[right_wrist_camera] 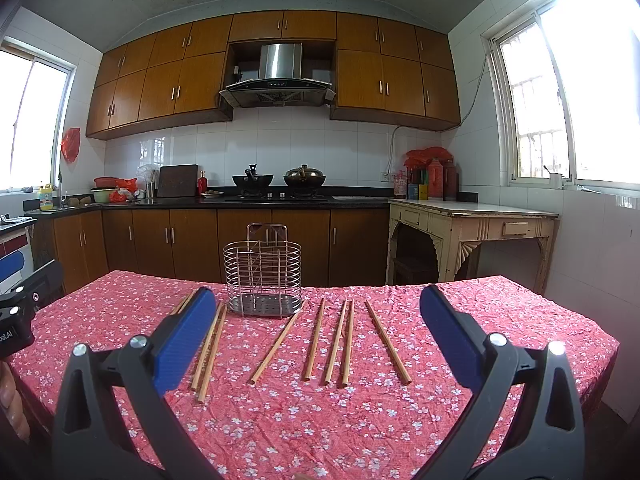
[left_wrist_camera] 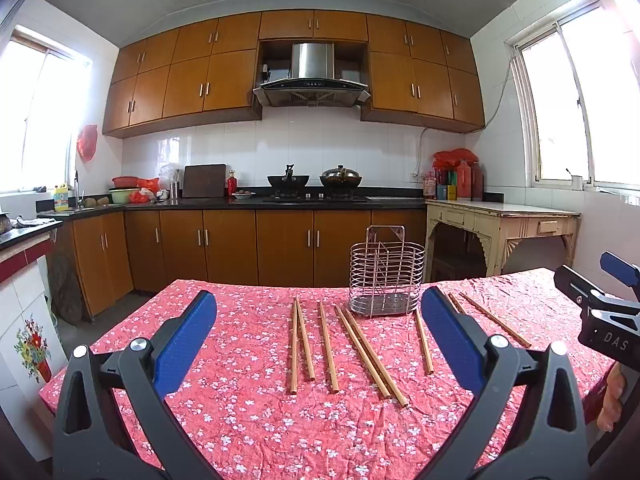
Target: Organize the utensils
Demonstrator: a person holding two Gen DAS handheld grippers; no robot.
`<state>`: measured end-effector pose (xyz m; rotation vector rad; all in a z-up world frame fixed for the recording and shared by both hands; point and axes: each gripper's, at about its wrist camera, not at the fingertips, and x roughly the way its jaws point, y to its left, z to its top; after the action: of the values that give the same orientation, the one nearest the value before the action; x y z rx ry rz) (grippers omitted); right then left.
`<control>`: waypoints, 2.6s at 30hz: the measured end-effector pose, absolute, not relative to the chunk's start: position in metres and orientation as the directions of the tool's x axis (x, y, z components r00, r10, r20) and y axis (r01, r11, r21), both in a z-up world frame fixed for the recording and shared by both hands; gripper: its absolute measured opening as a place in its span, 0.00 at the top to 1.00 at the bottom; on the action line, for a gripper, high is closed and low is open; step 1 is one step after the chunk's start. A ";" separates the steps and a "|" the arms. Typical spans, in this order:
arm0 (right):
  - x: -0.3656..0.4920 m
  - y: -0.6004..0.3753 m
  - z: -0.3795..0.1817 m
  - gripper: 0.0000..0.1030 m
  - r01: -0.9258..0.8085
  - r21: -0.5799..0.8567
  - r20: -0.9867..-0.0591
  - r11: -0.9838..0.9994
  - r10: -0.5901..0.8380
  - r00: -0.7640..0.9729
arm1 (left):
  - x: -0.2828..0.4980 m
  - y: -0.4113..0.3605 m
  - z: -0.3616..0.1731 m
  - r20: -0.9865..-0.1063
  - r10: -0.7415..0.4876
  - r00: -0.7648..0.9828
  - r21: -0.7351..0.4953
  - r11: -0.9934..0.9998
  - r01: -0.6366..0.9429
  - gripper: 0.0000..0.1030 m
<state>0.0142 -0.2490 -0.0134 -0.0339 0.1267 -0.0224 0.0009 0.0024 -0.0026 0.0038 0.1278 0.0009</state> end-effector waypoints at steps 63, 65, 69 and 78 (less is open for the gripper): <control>0.013 -0.249 -0.010 0.04 0.020 -0.032 -0.123 0.999 -0.024 0.992 | -0.001 0.001 -0.003 -0.130 -0.002 0.991 0.004 1.000 0.002 0.02; 0.012 -0.250 -0.010 0.04 0.020 -0.031 -0.123 0.999 -0.023 0.992 | -0.001 0.001 -0.004 -0.130 -0.002 0.991 0.003 1.000 0.003 0.02; 0.013 -0.248 -0.010 0.04 0.020 -0.031 -0.125 0.999 -0.023 0.992 | -0.001 0.000 -0.004 -0.132 -0.001 0.991 0.003 1.000 0.002 0.02; 0.044 -0.266 -0.026 0.04 0.040 0.013 -0.221 0.999 -0.036 0.975 | 0.025 0.013 -0.020 -0.243 0.031 0.970 -0.032 0.999 -0.040 0.02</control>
<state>0.0439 -0.2656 -0.0256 0.0174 0.2227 -0.0382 0.0252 0.0128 -0.0196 -0.0367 0.2446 0.0361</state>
